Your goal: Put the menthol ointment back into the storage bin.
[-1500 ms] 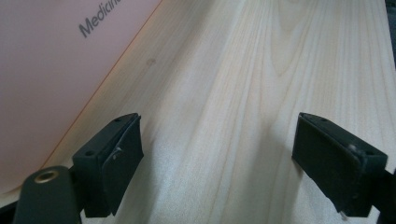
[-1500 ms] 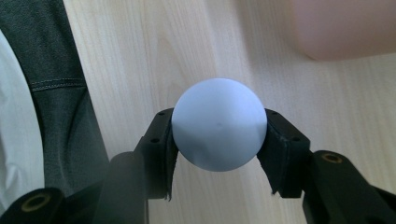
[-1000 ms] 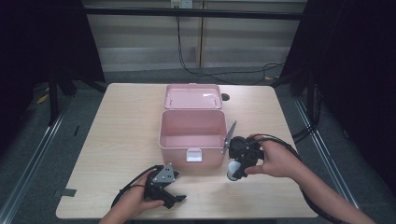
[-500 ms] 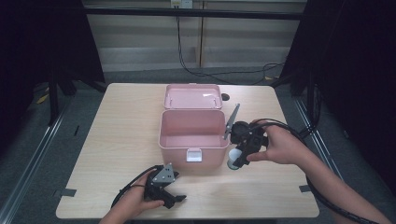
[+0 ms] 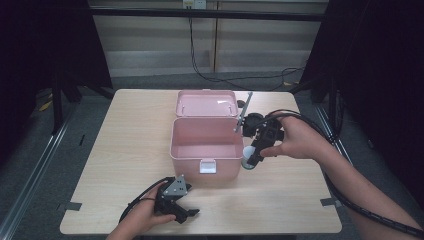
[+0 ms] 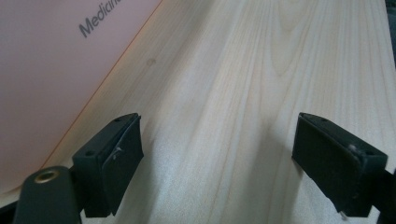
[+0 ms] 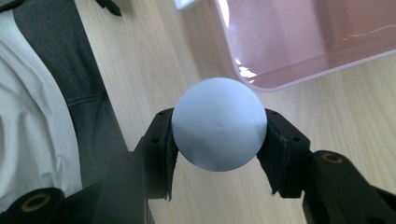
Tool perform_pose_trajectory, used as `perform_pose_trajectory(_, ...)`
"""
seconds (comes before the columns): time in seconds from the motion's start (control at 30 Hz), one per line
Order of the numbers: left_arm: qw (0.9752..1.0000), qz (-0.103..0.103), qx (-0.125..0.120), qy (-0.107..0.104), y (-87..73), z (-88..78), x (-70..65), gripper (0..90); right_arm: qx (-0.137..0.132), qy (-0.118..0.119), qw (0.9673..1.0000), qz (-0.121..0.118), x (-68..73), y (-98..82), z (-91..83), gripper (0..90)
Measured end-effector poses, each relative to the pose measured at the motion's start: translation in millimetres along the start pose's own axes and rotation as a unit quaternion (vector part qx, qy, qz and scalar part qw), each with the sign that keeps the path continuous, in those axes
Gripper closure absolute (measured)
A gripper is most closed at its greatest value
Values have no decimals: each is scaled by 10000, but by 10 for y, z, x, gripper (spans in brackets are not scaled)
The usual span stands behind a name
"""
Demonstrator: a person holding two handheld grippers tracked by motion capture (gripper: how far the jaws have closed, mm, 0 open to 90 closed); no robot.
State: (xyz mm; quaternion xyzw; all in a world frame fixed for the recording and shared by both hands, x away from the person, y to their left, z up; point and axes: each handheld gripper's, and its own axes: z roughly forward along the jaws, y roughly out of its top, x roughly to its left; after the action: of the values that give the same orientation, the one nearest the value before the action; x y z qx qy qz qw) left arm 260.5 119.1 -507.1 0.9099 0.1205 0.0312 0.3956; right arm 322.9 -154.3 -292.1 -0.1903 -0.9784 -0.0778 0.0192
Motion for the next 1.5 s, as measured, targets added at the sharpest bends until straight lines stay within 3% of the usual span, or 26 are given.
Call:
perform_pose_trajectory(0.37, 10000, -4, -5, -1, 0, 1, -1, 154, 112, -28, 9997, 223, -120, 196, -77, 503)
perform_pose_trajectory(0.7, 10000, -24, 2, -5, -1, -1, -4, 154, 60, 16, 9960, 890, -295, 405, -62, 503)
perform_pose_trajectory(1.03, 10000, -35, -7, -10, -3, -1, -5, 155, 259, -96, 9864, 1622, -498, 556, 65, 503)
perform_pose_trajectory(1.23, 10000, -18, -5, -3, -5, -3, -6, 154, 371, -108, 9742, 2222, -589, 618, 126, 504)
perform_pose_trajectory(1.47, 10000, -18, -4, -3, -5, -3, -6, 154, 259, -133, 9676, 2508, -692, 640, 179, 504)
perform_pose_trajectory(1.5, 10000, -20, -4, 1, -5, -3, -7, 154, 254, -116, 9654, 2591, -697, 651, 182, 504)
